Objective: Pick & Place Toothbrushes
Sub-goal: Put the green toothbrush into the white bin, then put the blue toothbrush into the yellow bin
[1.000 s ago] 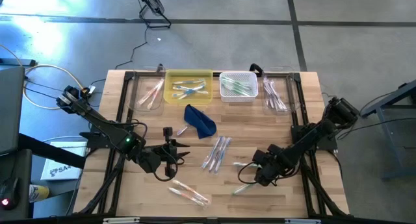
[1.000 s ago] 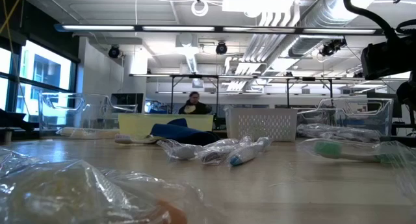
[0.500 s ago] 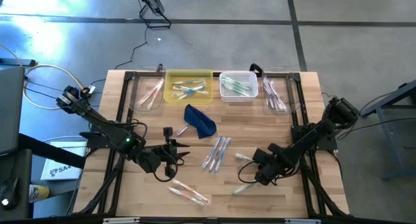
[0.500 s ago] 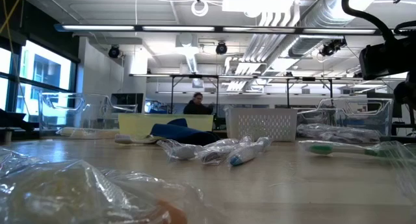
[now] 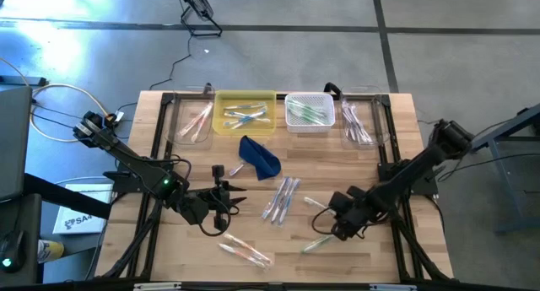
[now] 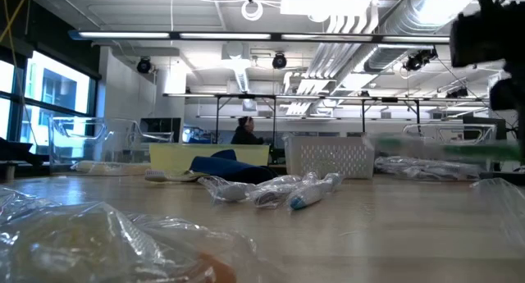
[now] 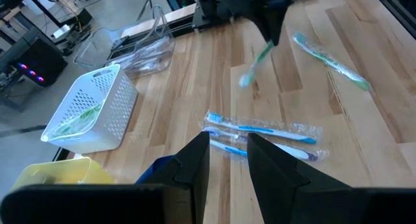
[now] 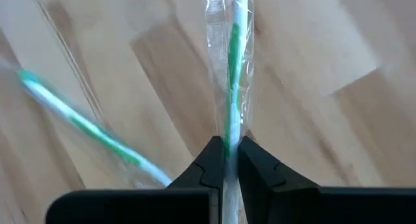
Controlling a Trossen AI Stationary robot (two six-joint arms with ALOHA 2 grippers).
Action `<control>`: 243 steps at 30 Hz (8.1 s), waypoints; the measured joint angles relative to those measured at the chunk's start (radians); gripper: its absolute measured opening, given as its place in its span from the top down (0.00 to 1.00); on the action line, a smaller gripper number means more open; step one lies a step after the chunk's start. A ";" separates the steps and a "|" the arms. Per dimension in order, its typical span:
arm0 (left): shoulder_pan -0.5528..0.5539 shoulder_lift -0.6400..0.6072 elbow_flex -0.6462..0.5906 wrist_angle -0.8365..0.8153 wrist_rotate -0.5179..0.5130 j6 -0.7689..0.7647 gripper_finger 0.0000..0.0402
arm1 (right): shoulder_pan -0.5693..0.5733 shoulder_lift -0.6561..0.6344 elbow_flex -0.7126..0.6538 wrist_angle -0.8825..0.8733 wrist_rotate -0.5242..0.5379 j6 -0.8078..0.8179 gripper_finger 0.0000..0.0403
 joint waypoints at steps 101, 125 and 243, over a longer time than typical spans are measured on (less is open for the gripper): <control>0.282 -0.002 0.000 0.083 0.066 0.127 0.75 | -1.083 -0.099 0.319 0.108 -0.045 -1.158 0.62; 0.282 -0.002 0.000 0.084 0.068 0.151 0.75 | -0.728 -0.180 0.320 0.142 -0.098 -0.967 0.76; 0.296 0.493 0.174 0.118 0.442 -0.793 0.69 | -0.242 -0.179 0.319 -0.025 0.034 -0.633 0.77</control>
